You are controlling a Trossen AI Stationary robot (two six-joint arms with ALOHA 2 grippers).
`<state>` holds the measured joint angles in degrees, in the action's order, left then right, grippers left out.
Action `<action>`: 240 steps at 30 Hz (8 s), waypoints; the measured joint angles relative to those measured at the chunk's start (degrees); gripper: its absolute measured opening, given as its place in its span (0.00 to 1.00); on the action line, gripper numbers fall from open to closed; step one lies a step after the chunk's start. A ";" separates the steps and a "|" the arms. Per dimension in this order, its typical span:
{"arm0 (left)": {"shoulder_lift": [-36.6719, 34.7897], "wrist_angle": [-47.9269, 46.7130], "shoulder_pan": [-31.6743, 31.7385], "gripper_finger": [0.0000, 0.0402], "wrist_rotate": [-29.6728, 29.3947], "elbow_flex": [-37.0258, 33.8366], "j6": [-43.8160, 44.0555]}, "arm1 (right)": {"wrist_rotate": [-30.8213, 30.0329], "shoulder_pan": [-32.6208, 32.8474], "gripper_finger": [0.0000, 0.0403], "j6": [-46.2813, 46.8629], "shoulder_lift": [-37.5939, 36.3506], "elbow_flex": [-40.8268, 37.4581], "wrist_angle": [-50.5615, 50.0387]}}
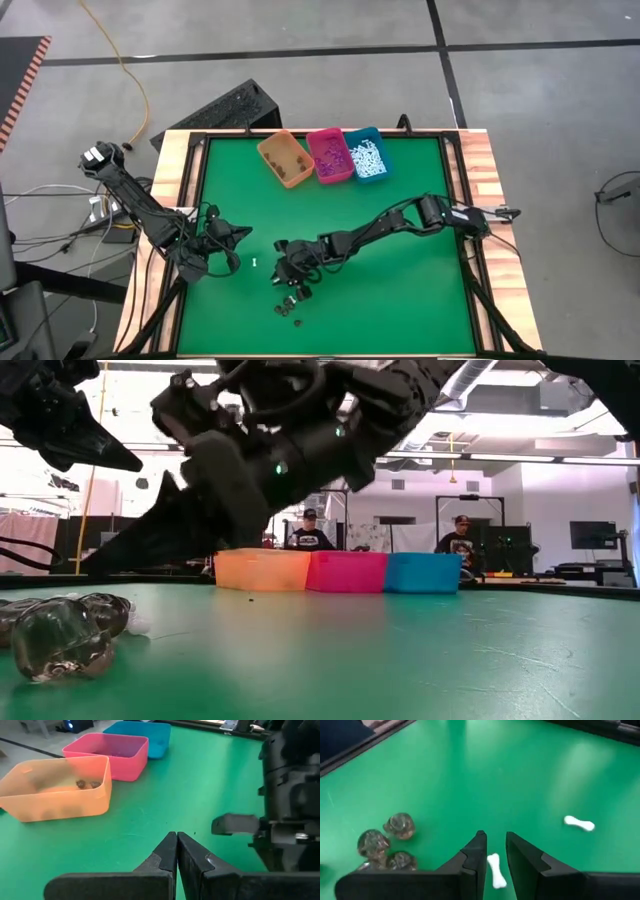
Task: Sort Halloween decoration
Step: Put the white bone toy into the blue bin
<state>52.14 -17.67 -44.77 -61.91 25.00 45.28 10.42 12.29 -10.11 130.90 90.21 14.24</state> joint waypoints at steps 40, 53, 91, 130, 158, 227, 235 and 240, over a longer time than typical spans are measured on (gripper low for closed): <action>-0.02 -2.17 0.00 0.00 -1.07 0.02 -0.13 | 1.59 -1.23 0.49 2.83 0.08 8.26 -16.67; -0.02 -2.76 0.00 0.00 -1.31 0.00 -0.02 | -0.40 -0.65 0.54 1.07 1.42 4.85 -10.05; -0.02 -4.55 0.00 0.00 0.15 0.02 1.52 | -1.53 -5.55 0.04 0.90 -2.89 4.66 -18.29; -3.92 -44.64 17.81 0.00 6.19 -0.07 33.81 | 16.24 -18.16 0.33 9.94 -3.29 10.22 -20.62; 14.81 2.86 26.63 0.00 5.42 -17.48 15.51 | 11.50 -5.85 0.19 6.62 -29.93 10.19 -32.08; -14.66 3.66 0.63 0.00 -5.03 6.01 -20.56 | -26.68 -7.30 0.62 21.29 9.72 8.24 -2.02; -14.67 3.30 0.63 0.00 -6.25 6.01 -20.45 | -29.22 -7.34 0.31 21.51 10.49 8.28 -3.54; -14.67 3.19 0.63 0.00 -6.25 6.01 -20.41 | -29.26 -7.04 0.15 21.58 10.55 8.24 -4.35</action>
<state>37.47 -14.48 -44.14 -68.16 31.00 24.86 -18.85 5.26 11.48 141.45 98.45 9.89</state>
